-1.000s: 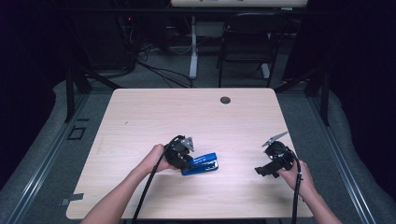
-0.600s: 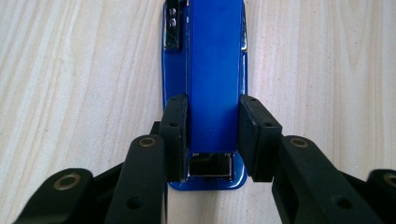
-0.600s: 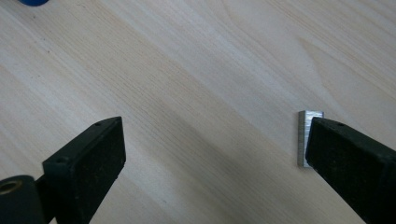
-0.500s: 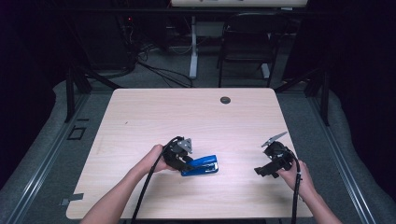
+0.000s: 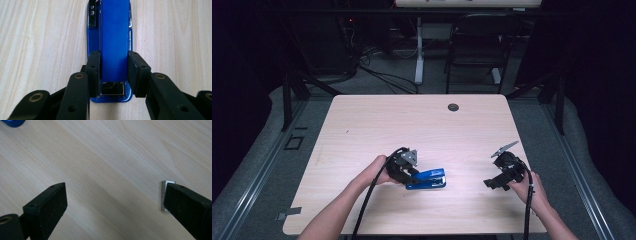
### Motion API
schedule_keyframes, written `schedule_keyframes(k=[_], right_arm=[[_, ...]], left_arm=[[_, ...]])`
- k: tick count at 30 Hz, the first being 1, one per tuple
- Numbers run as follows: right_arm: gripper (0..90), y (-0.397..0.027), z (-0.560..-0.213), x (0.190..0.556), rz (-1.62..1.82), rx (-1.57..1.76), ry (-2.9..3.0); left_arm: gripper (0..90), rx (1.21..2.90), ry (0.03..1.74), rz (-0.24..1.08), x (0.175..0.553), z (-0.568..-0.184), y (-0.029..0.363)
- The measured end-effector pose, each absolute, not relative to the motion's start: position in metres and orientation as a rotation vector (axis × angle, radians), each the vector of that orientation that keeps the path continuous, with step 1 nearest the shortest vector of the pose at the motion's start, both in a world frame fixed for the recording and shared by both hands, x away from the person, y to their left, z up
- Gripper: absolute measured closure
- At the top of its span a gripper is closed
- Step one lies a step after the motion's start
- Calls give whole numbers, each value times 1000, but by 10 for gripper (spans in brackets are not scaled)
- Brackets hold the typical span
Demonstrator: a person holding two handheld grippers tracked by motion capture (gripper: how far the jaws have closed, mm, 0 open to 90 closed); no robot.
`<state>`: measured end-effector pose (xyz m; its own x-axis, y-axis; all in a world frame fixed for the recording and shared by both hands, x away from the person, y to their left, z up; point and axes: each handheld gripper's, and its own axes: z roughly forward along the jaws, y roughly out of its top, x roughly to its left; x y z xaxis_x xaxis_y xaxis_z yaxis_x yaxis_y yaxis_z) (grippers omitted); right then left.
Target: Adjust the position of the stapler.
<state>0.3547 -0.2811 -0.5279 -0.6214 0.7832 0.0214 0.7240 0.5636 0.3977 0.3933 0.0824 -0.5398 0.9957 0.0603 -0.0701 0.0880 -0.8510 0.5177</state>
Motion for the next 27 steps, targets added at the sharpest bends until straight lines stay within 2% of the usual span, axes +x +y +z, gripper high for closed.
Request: schedule_keyframes(k=[3,10,25,27], right_arm=[[45,-280,-528,355,565,1282,2638],[45,-279,-531,354,589,1304,2615],[45,-279,-530,355,538,1285,2643],[45,-278,-531,355,552,1289,2640]], left_arm=[[662,2584,95,-44,392,-541,82],[662,2568,58,-96,396,-542,84],[648,2572,85,-96,396,-542,83],[531,2577,144,-47,395,-541,82]])
